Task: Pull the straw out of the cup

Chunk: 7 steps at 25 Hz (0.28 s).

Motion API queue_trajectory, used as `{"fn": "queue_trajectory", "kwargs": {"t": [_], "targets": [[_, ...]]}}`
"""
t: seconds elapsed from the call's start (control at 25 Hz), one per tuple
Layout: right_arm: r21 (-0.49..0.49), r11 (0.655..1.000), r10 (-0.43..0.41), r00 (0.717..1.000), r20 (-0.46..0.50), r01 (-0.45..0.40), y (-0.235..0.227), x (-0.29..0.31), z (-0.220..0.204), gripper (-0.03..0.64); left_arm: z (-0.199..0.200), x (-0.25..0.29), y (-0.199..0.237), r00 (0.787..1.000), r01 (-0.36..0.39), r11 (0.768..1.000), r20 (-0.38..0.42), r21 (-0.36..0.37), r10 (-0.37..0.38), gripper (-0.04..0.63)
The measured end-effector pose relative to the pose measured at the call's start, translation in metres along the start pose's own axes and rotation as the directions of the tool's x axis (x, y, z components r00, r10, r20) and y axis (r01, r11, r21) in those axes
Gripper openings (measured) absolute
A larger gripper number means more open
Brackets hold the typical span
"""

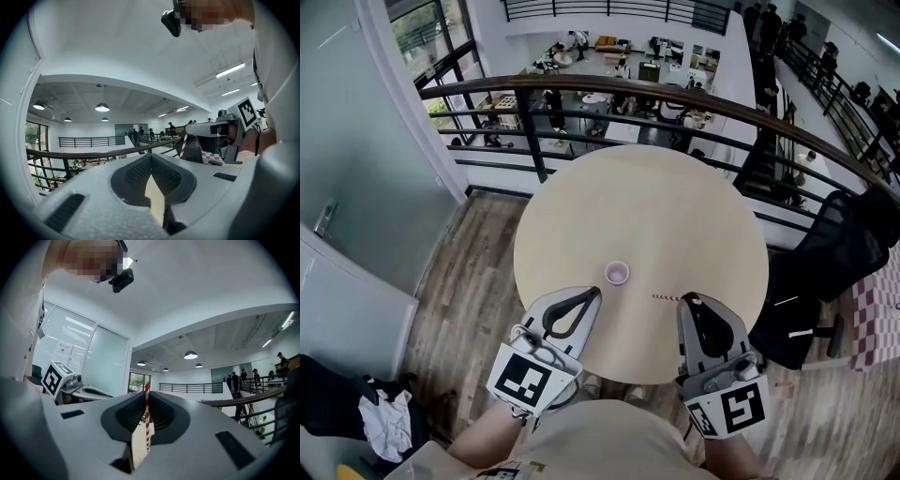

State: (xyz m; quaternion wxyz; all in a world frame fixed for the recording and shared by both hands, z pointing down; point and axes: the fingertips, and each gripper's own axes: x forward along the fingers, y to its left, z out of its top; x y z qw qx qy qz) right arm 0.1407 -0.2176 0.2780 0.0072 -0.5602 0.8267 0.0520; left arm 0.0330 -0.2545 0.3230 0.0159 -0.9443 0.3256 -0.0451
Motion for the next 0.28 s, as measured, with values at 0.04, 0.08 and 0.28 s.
{"fn": "queue_trajectory", "kwargs": {"t": [0.04,0.08,0.28], "targets": [[0.003,1.000,0.001,1.000,-0.001,-0.001,0.001,0.001,0.000,0.032,0.000,0.000,0.000,1.000,0.001,1.000,0.000,-0.001,-0.001,0.014],[0.005,1.000,0.004,1.000,-0.002,-0.004,0.003,0.002,-0.001,0.032,-0.001,-0.001,0.000,1.000,0.000,1.000,-0.002,-0.002,0.000,0.014],[0.009,1.000,0.020,1.000,-0.005,-0.019,0.014,0.006,-0.004,0.032,-0.004,-0.006,0.004,1.000,-0.005,1.000,-0.004,-0.008,0.005,0.014]]}}
